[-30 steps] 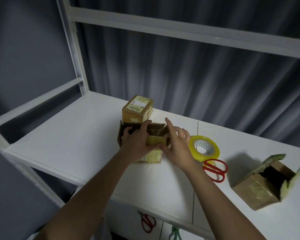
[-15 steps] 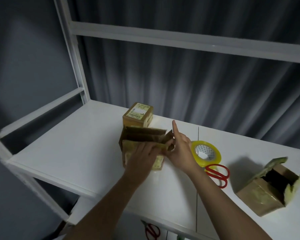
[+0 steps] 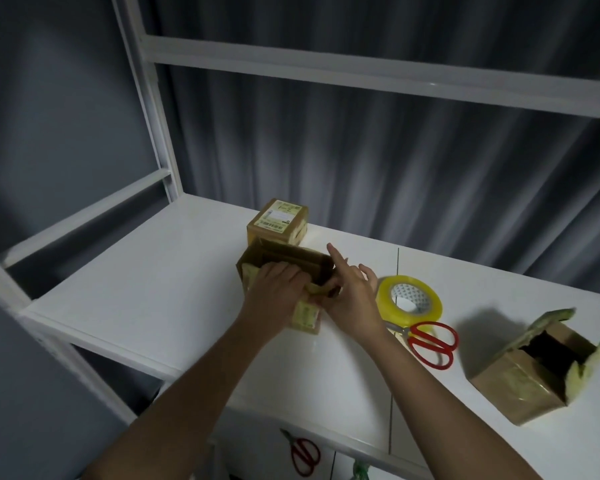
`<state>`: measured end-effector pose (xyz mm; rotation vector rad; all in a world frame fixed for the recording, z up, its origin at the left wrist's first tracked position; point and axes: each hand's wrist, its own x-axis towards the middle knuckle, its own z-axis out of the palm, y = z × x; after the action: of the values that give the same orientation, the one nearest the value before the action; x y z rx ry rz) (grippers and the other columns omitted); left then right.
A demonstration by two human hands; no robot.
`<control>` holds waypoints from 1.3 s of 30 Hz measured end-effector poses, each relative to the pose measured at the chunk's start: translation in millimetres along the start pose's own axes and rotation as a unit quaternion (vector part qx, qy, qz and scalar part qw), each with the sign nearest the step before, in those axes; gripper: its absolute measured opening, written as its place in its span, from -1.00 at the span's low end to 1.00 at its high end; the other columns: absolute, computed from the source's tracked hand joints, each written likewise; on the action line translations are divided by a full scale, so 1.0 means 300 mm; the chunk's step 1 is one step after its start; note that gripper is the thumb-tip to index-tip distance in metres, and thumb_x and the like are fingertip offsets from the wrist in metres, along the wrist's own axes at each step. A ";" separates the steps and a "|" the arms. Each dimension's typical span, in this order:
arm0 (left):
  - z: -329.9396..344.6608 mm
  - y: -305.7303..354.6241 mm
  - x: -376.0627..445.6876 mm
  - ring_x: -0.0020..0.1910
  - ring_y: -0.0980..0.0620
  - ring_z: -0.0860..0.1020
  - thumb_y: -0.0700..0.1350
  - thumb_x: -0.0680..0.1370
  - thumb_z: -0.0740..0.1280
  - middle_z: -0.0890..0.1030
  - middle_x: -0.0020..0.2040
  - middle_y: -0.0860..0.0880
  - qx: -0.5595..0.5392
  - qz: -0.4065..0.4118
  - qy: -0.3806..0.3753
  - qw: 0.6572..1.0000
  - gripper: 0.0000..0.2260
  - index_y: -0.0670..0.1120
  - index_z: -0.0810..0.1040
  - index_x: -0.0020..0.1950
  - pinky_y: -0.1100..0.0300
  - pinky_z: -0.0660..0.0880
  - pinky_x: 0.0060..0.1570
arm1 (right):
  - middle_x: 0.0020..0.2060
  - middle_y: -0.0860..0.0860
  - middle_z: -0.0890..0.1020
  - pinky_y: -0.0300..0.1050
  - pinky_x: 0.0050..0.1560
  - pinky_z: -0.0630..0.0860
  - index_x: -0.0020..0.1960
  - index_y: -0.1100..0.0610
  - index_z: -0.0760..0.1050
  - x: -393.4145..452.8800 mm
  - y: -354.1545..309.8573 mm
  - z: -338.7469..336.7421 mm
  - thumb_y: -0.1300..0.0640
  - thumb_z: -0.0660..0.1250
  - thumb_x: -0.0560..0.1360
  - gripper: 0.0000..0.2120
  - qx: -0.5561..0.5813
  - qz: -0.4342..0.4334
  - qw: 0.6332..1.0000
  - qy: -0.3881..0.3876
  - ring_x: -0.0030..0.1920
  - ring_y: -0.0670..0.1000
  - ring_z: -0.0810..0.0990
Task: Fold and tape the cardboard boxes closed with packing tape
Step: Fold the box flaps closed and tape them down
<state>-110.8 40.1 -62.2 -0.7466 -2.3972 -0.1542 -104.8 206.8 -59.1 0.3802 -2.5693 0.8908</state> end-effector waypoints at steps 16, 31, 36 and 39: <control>-0.064 -0.005 0.061 -0.03 0.01 0.59 0.12 0.56 0.25 0.63 -0.04 0.01 -0.123 -0.150 -0.218 0.957 -0.74 -0.04 0.56 0.02 0.12 0.51 0.07 | 0.07 -0.10 0.55 0.10 0.40 -0.23 0.05 -0.03 0.59 0.076 -0.024 -0.054 0.09 0.23 0.55 -0.82 -0.128 0.003 0.967 -0.219 0.30 -0.10 0.31; -0.128 -0.060 0.041 0.42 -0.07 0.19 0.04 0.63 0.11 0.42 0.31 0.05 -0.080 -0.074 -0.284 0.953 -0.78 0.08 0.46 0.20 0.01 -0.04 0.40 | 0.06 -0.04 0.63 -0.15 0.11 0.41 0.30 0.00 0.45 0.081 -0.042 -0.163 0.29 0.13 0.55 -0.61 0.012 -0.020 0.999 -0.047 0.13 0.03 0.51; -0.210 -0.133 0.032 0.41 -0.10 0.14 -0.06 0.57 0.27 0.33 0.36 0.02 -0.004 0.005 -0.272 0.962 -0.80 0.10 0.56 0.17 0.02 -0.03 0.41 | 0.49 0.06 0.20 -0.02 0.26 0.34 0.51 -0.15 0.13 0.166 0.006 -0.151 0.42 0.27 0.45 -0.21 -0.252 -0.205 0.929 -0.180 0.39 0.13 0.24; -0.240 -0.174 0.011 0.24 -0.22 0.45 -0.20 0.29 0.56 0.52 0.25 -0.10 0.070 0.038 -0.219 0.972 -0.74 0.06 0.68 -0.09 -0.15 0.33 0.27 | 0.42 0.14 0.35 0.09 0.23 0.39 0.32 -0.04 0.47 0.186 -0.006 -0.099 0.33 0.43 0.37 -0.42 -0.296 -0.277 0.892 -0.201 0.33 0.24 0.35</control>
<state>-103.5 -22.0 1.1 -0.8765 -2.7491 0.2357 -145.4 217.4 -12.0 1.1139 -2.6723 -0.2029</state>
